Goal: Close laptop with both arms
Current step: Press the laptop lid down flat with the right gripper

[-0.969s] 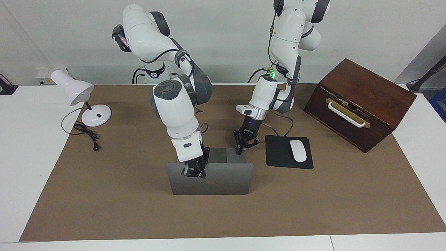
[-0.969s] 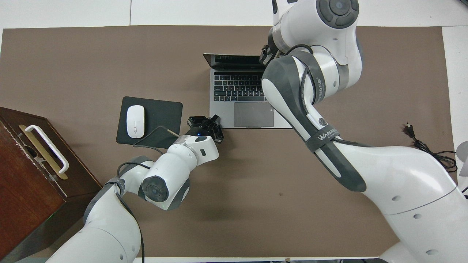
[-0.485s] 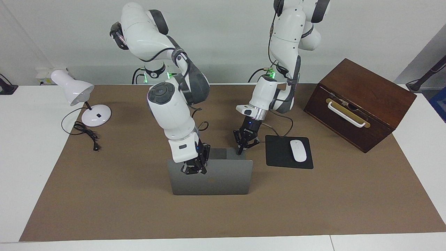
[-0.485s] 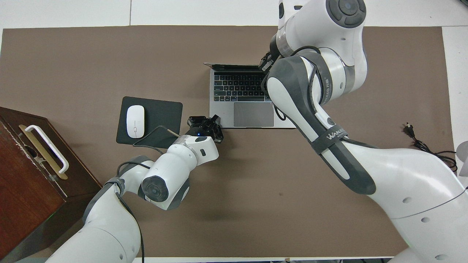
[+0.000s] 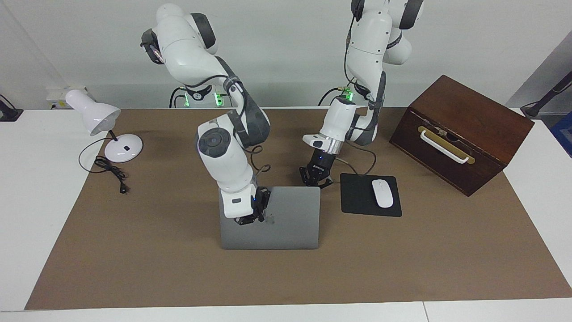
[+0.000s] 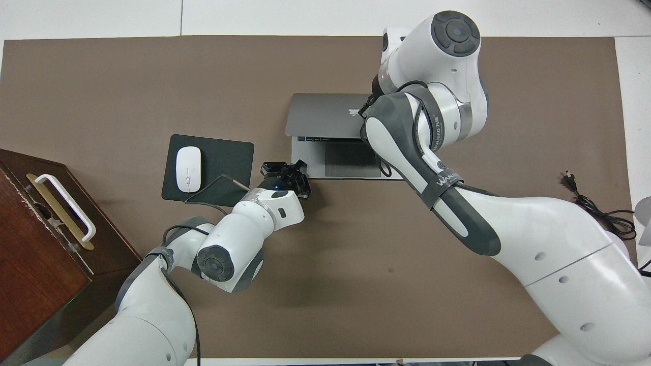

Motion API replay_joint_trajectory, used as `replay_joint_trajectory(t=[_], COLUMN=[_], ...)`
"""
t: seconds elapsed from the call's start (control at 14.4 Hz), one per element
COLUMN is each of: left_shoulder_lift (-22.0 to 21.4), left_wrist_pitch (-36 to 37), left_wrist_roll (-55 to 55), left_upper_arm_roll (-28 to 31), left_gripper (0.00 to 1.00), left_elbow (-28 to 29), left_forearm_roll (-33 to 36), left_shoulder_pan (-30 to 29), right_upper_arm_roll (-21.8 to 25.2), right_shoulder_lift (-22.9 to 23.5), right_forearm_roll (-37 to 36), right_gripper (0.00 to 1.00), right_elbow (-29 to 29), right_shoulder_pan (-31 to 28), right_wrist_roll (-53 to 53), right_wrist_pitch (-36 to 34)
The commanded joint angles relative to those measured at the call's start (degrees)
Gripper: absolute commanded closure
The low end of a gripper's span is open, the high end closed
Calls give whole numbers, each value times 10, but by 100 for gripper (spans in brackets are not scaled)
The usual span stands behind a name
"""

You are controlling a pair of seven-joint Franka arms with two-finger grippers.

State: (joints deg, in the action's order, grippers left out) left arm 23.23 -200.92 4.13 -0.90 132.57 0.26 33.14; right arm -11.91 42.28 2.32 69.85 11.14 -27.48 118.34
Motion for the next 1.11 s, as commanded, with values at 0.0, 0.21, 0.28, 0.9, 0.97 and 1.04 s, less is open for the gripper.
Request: replay_joint_trajectory(t=[0.0,0.21,0.28,0.9,0.97,1.04], left_shoulder_lift=[30,30,30,30,30,30], left_wrist_pitch=[1,2,2,2,2,2], left_wrist_roll=[4,4,5,7,7,7], left_upper_arm_roll=[-1,0,0,1,0,1], left_gripper=[100,100,100,100,100,100], left_elbow=[16,17,17,25,25,25], left_forearm_roll=[16,17,17,37,37,38], left_shoulder_pan=[-9,-9,-9,-19,-19,-19], right_upper_arm_roll=[-5,-5,-5,-5,-5,-5], right_shoulder_lift=[-11,-11,-11,-17,-17,-18], right_forearm_roll=[25,25,26,36,37,37], right_gripper=[100,100,100,100,100,100], right_elbow=[22,22,22,21,21,22], right_shoulder_pan=[-11,-8,-8,-1,-1,-1], right_wrist_roll=[7,17,18,97,97,101], right_wrist_pitch=[4,1,-1,-48,-51,-51])
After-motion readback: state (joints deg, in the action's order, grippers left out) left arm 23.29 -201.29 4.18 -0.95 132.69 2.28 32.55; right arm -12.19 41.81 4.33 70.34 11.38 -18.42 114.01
